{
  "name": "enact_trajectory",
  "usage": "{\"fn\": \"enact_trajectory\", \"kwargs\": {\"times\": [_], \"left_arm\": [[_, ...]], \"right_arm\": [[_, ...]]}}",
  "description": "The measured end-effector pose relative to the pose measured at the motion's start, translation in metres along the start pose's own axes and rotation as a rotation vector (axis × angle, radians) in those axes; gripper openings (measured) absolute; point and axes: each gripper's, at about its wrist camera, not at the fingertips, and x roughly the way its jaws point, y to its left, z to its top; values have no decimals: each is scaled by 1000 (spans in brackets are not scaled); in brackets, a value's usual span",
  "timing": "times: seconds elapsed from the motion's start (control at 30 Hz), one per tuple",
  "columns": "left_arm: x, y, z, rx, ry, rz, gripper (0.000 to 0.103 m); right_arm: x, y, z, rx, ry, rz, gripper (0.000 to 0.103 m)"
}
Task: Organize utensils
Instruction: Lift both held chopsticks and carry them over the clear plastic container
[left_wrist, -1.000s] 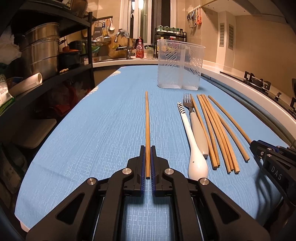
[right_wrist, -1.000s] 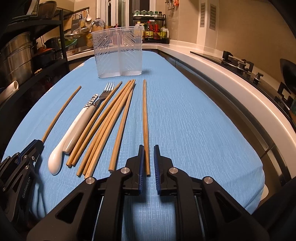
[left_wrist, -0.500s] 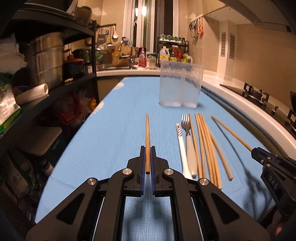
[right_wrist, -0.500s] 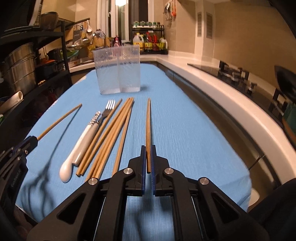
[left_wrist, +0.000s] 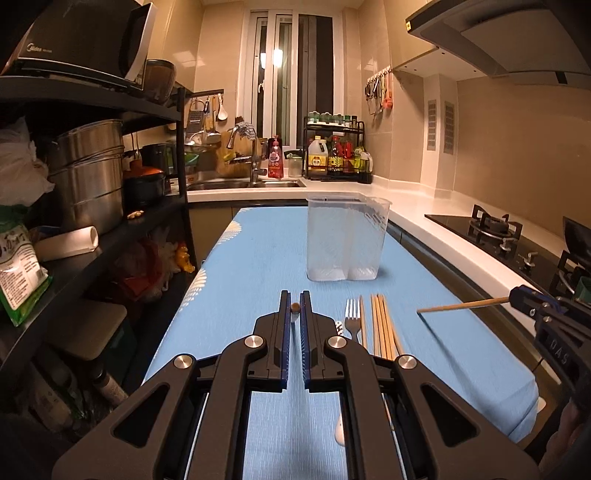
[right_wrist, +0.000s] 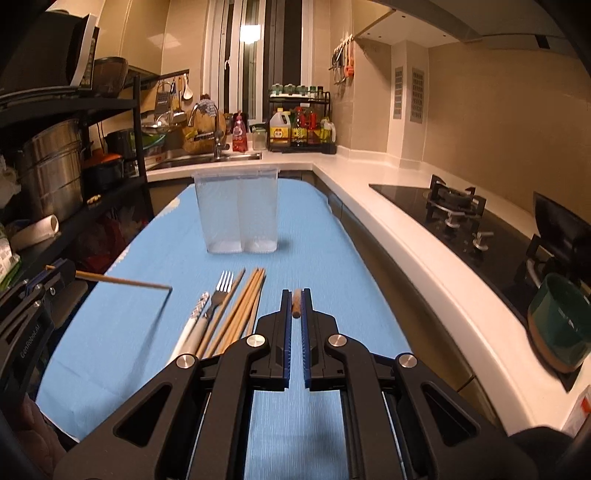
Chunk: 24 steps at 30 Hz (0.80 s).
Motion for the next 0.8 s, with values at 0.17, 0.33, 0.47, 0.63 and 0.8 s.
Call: {"fn": "enact_trajectory", "kwargs": {"times": [0.17,0.33,0.47,0.63,0.8], "left_arm": [[10,4,20,-10,8,4,5],[19,3,43,5,4,-3,5],[29,1,61,24,1,-14,5],[46,0,87,38,29,-40,5],[68,1,107,32,102,-89,5]], "right_arm": [[-2,0,30,-15,-31,40,5],[10,-3,55,-14,-33,70,5],[23,-5,72,-22,-24,77,5],[40,-7,91,-27,-5,82,5],[54,-12,110,-17,7,101,5]]}}
